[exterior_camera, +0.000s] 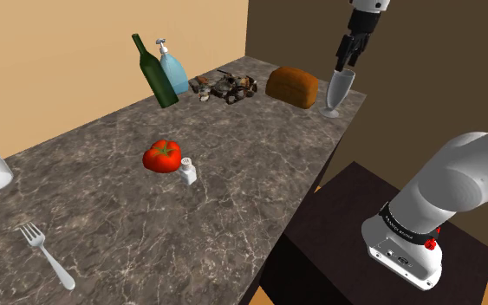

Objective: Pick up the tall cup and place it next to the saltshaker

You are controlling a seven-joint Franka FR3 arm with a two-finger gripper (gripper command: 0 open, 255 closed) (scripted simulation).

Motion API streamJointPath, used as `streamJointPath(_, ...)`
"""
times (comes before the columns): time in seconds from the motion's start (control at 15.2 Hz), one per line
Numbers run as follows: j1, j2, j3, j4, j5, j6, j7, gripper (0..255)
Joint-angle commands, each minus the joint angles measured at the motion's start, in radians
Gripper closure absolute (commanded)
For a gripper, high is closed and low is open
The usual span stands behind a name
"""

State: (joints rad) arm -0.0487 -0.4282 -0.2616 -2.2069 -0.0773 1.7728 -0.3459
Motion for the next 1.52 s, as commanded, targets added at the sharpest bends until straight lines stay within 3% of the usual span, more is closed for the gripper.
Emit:
streamJointPath(0.0,-0.008,0.062,-0.034,0.031,-0.005,0.030,-0.042,0)
streamJointPath(0.53,-0.040,0.332,-0.142,0.197,0.036,0.116,-0.200,0)
streamJointPath(1.12,-0.130,0.680,-0.202,0.484,0.162,0.138,-0.380,0)
streamJointPath(1.45,-0.132,0.695,-0.198,0.435,0.171,0.201,-0.386,0)
